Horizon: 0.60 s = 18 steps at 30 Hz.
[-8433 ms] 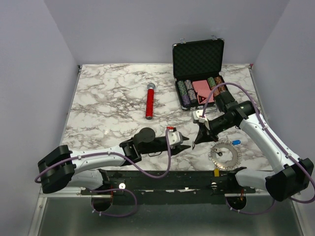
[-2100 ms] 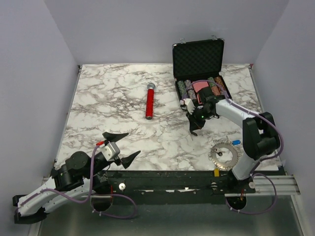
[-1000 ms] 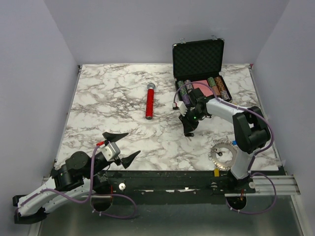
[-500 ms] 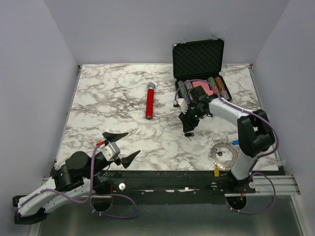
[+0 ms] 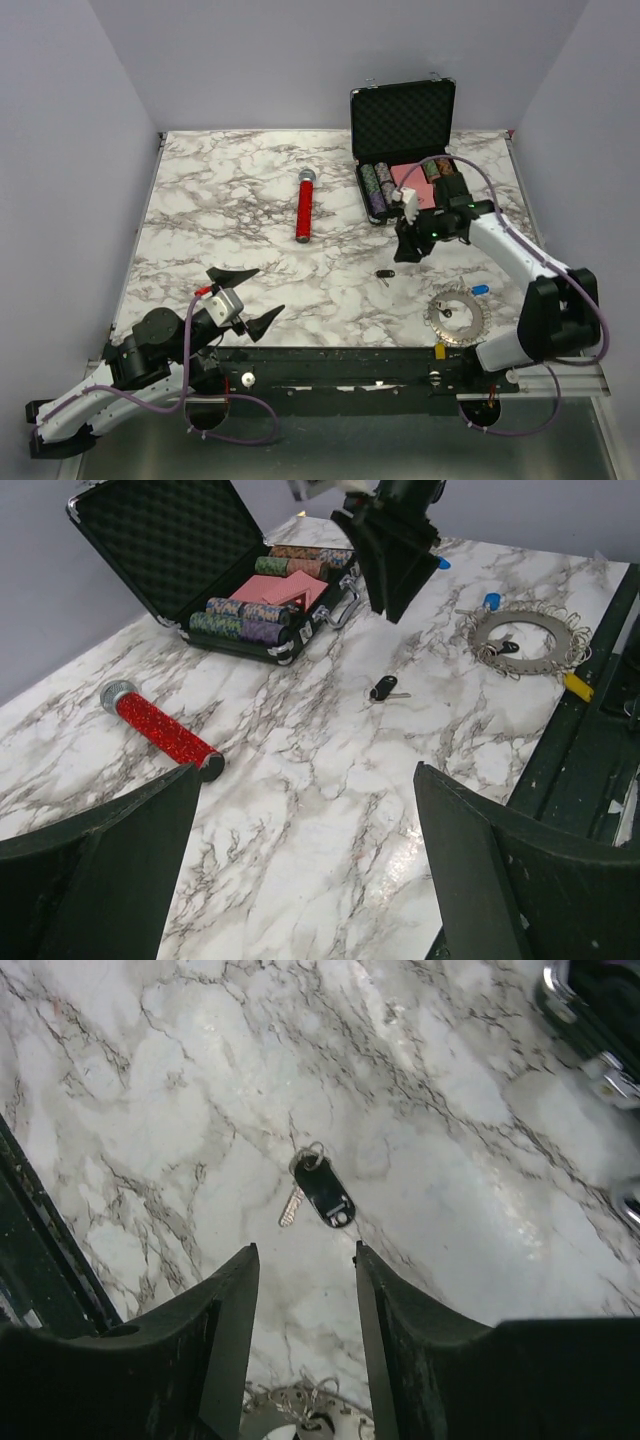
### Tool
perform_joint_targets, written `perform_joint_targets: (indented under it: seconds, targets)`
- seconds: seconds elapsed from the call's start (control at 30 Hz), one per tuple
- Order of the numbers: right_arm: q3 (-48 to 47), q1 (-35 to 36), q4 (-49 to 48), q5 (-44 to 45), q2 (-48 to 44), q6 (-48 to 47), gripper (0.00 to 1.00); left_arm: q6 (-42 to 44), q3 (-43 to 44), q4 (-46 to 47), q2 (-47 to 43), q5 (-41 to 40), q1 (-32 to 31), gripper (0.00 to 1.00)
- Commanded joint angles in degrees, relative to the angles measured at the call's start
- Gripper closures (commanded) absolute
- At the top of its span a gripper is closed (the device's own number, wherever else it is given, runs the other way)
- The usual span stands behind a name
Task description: Put the keys on the keyring
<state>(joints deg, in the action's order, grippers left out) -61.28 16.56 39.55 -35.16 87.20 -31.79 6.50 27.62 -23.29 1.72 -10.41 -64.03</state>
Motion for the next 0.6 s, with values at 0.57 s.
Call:
perform_joint_targets:
  seconds: [0.57]
  targets:
    - [3.1, -33.9, 19.0, -2.6, -10.4, -6.9, 0.37, -9.3, 1.3, -1.5, -1.5, -2.0, 0.7, 0.01]
